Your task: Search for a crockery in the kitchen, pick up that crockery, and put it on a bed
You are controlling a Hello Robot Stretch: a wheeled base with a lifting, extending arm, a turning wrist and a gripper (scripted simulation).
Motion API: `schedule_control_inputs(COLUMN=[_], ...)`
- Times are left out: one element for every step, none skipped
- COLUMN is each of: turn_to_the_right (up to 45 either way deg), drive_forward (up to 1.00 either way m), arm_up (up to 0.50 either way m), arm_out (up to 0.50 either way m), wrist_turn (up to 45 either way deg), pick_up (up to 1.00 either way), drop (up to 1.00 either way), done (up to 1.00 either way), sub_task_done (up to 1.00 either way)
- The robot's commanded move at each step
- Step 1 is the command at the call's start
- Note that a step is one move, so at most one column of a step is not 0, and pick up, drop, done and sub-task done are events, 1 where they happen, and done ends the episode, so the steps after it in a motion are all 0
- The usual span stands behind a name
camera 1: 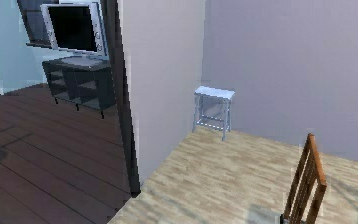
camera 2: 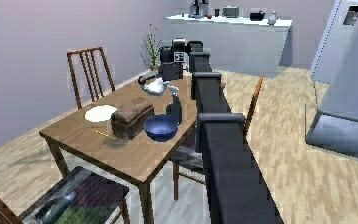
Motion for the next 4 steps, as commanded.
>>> schedule_control_inputs(turn_to_the_right=[0.0,0.0,0.0,0.0], drive_forward=[0.0,0.0,0.0,0.0], arm_up=[-0.3,0.0,0.1,0.2], arm_out=[0.0,0.0,0.0,0.0], wrist_turn=[0.0,0.0,0.0,0.0], pick_up=[0.0,1.0,0.0,0.0], drop=[0.0,0.0,0.0,0.0], done=[0.0,0.0,0.0,0.0], sub_task_done=[0.0,0.0,0.0,0.0])
